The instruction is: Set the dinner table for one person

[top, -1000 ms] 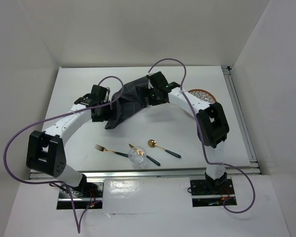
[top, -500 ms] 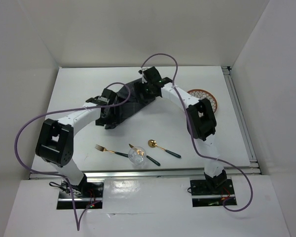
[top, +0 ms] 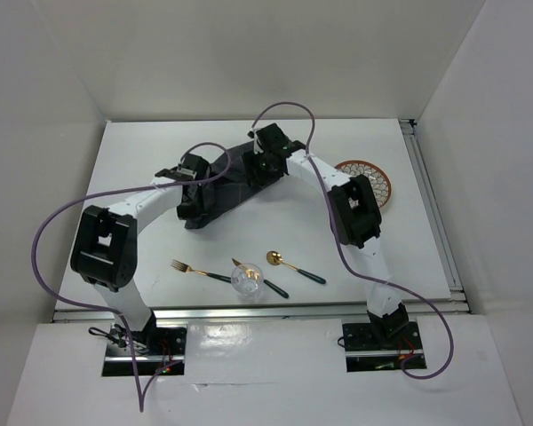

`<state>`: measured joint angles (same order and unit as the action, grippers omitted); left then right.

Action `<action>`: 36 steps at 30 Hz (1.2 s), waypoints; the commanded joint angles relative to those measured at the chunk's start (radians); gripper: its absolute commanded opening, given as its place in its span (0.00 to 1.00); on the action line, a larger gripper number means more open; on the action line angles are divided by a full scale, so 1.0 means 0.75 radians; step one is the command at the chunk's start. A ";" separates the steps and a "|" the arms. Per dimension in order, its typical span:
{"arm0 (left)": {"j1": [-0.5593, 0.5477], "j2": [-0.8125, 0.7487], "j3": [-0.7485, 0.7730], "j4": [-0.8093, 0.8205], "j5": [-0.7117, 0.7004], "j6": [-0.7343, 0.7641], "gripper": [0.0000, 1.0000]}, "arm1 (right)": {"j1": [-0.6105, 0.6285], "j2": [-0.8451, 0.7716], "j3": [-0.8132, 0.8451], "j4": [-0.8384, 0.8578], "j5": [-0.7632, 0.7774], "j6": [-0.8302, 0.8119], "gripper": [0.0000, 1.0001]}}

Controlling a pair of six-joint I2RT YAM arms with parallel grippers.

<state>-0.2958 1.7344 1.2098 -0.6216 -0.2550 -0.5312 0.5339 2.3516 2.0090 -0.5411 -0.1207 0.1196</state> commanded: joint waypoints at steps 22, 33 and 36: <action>0.192 -0.171 0.532 -0.218 -0.014 0.082 0.00 | -0.145 -0.525 -0.052 0.059 -0.068 0.115 0.00; 0.290 -0.400 0.908 -0.382 0.109 0.111 0.00 | -0.215 -1.014 -0.202 -0.023 -0.007 0.129 0.00; 0.290 -0.449 1.021 -0.478 0.097 0.097 0.00 | -0.215 -1.174 -0.281 -0.074 0.036 0.129 0.00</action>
<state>-0.0795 1.4517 1.8919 -0.8959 -0.1932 -0.4694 0.3733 1.5673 1.8412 -0.5549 -0.1246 0.2127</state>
